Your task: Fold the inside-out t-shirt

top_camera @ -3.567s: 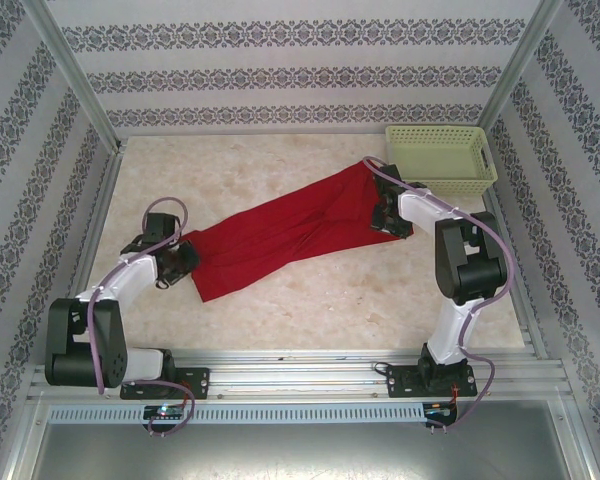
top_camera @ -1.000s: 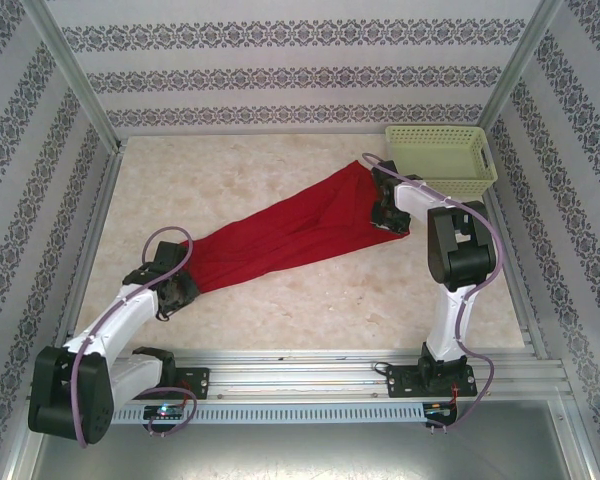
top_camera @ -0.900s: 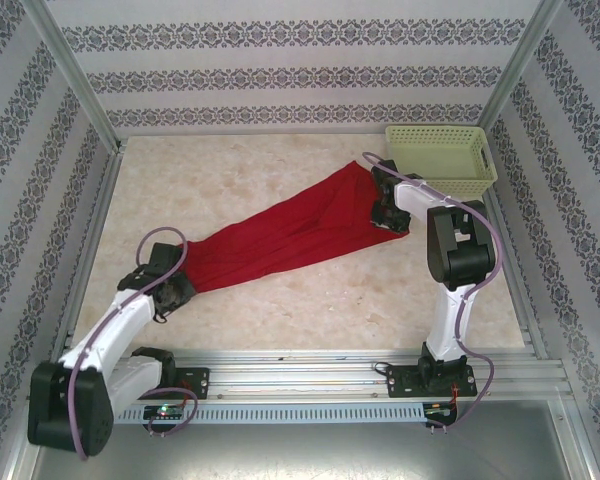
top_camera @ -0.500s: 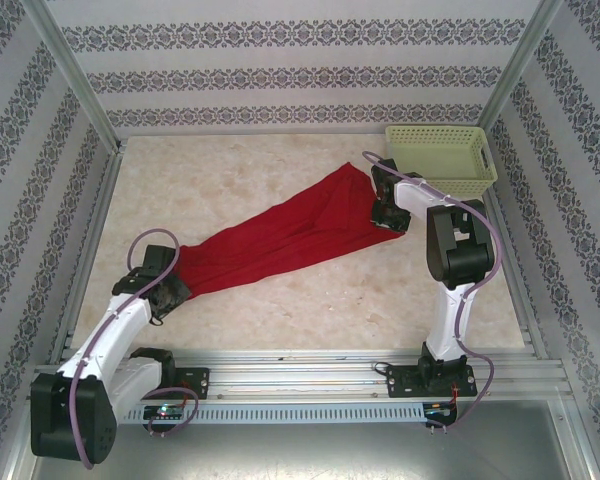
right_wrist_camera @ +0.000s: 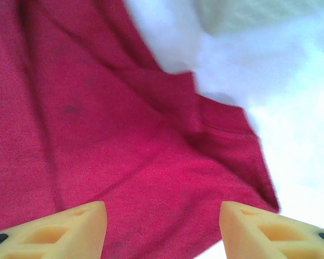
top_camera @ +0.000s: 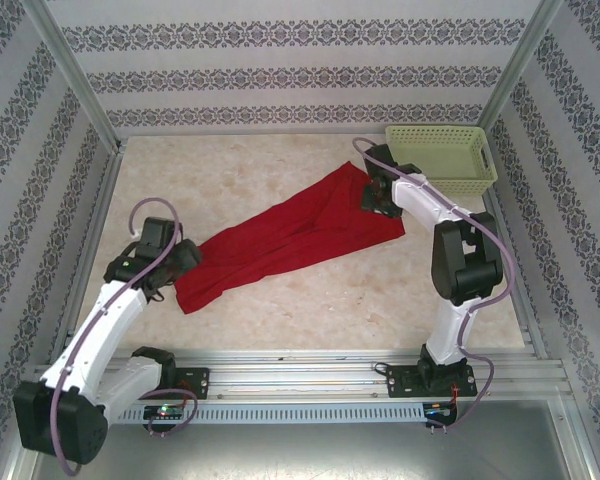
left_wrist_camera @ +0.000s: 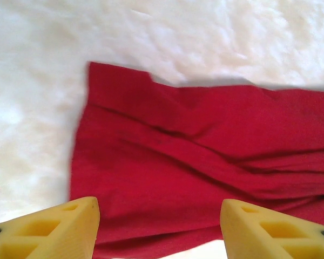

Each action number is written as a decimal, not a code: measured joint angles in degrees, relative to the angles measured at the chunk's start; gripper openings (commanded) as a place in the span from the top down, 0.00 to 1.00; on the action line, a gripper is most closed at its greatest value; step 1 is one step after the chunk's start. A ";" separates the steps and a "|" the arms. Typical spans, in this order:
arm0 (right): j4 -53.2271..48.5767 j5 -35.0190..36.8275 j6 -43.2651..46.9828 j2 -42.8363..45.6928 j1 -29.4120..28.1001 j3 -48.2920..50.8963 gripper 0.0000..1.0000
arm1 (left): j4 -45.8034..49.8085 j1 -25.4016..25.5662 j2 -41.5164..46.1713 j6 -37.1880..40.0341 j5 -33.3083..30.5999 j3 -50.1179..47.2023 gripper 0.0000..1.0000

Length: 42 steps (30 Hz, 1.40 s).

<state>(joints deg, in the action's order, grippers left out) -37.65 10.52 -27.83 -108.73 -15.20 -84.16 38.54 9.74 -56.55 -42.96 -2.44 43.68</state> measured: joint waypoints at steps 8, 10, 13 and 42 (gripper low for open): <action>1.22 -4.57 0.13 -7.69 -1.86 -5.53 0.41 | -11.82 -2.23 -17.25 -1.55 5.22 -8.07 0.46; 0.85 -5.03 -0.48 -9.99 -1.36 -5.40 0.41 | -13.92 -5.03 -19.43 -1.73 6.47 -9.57 0.46; 0.76 -5.31 -1.66 -11.26 -0.26 -3.69 0.41 | -18.01 -8.46 -20.35 -1.70 7.87 -9.31 0.45; 6.64 -6.47 -7.65 9.57 4.00 16.00 0.02 | -19.89 -10.45 -19.67 3.37 9.40 -0.09 0.20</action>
<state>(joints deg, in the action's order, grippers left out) -31.00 4.05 -35.48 -99.15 -11.20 -68.16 18.65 -0.71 -76.23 -39.59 6.96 43.59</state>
